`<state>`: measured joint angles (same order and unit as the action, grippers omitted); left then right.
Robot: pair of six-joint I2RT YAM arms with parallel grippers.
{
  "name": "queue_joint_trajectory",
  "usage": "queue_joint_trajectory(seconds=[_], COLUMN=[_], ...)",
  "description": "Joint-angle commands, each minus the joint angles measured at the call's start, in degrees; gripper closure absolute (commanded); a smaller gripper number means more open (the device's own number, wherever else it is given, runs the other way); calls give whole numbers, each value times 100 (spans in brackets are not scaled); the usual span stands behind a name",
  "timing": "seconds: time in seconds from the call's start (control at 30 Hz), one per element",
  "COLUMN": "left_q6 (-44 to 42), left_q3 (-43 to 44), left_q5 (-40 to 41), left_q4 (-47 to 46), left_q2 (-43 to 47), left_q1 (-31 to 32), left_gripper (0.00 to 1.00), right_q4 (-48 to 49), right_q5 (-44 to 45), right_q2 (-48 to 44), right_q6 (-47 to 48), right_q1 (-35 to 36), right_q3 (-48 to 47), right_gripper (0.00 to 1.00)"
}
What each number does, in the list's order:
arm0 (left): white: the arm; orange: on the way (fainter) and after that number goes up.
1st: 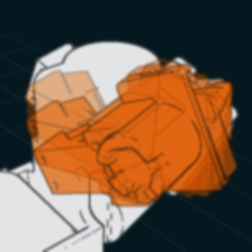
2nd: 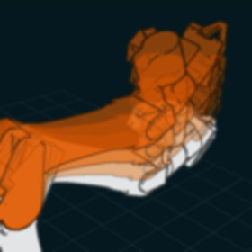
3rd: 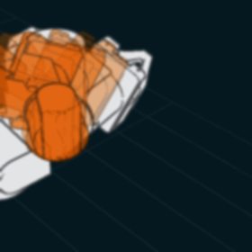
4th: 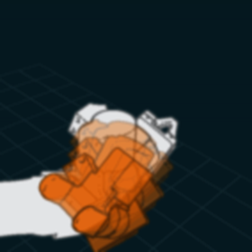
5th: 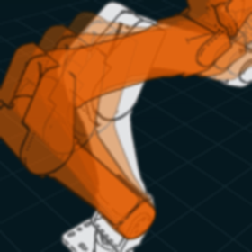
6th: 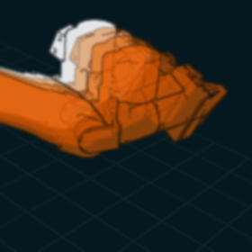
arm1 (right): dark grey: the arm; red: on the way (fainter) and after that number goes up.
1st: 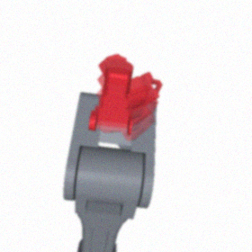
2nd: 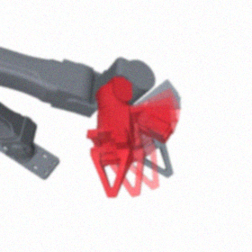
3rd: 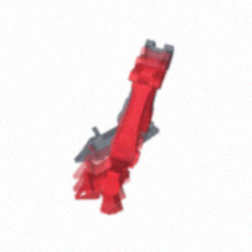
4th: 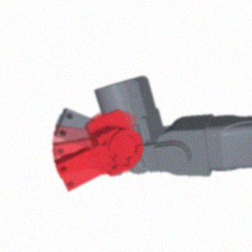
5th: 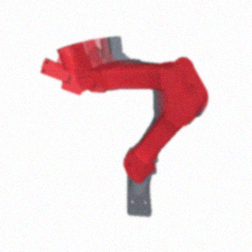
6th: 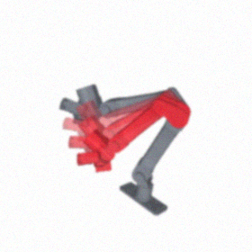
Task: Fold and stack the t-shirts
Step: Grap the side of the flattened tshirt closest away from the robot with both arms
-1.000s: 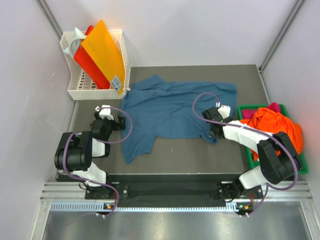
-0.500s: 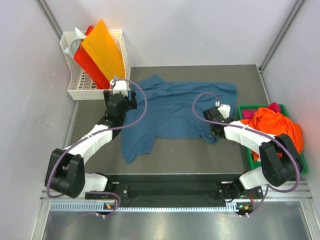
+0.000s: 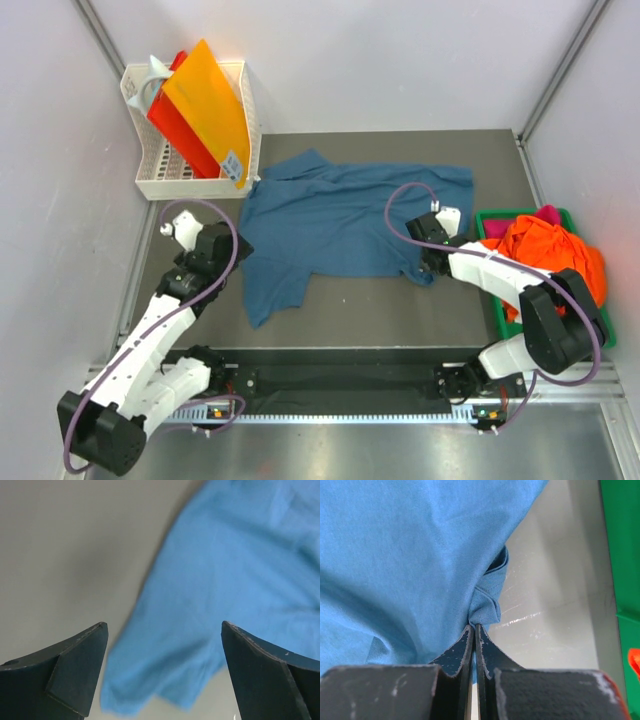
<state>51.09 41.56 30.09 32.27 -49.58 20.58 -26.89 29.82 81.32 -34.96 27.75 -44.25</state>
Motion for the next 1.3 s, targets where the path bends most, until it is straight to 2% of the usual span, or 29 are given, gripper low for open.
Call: queue_joint_trajectory(seconds=[0.0,0.13,0.27,0.43,0.57,0.87,1.07,1.27], left_q6=[1349,1693,1948,1957,1940,1896,1966,2045], left_q3=[-349,-859,-1132,-1220,-1299,-1229,-1396,-1458], left_q5=[-899,-1223,-1514,-1541,-1558,-1611,-1769,-1848], left_q4=[1290,1098,957,711,561,675,596,640], left_q2=[53,423,-49,-587,-939,-939,-1115,-1256], left_q1=[165,227,280,438,491,579,596,596], left_gripper=[1,7,13,19,27,42,57,63], right_q4=[229,264,229,185,167,220,255,264], right_q5=[147,155,173,190,182,147,138,129], right_q2=[-178,-134,-90,-99,-116,-73,7,24], right_q6=[-37,-107,-160,-160,-187,-204,-195,-178], right_q1=[38,46,47,47,47,55,55,55], right_q3=[48,100,110,83,118,154,127,127], right_gripper=[100,100,100,100,100,100,100,100])
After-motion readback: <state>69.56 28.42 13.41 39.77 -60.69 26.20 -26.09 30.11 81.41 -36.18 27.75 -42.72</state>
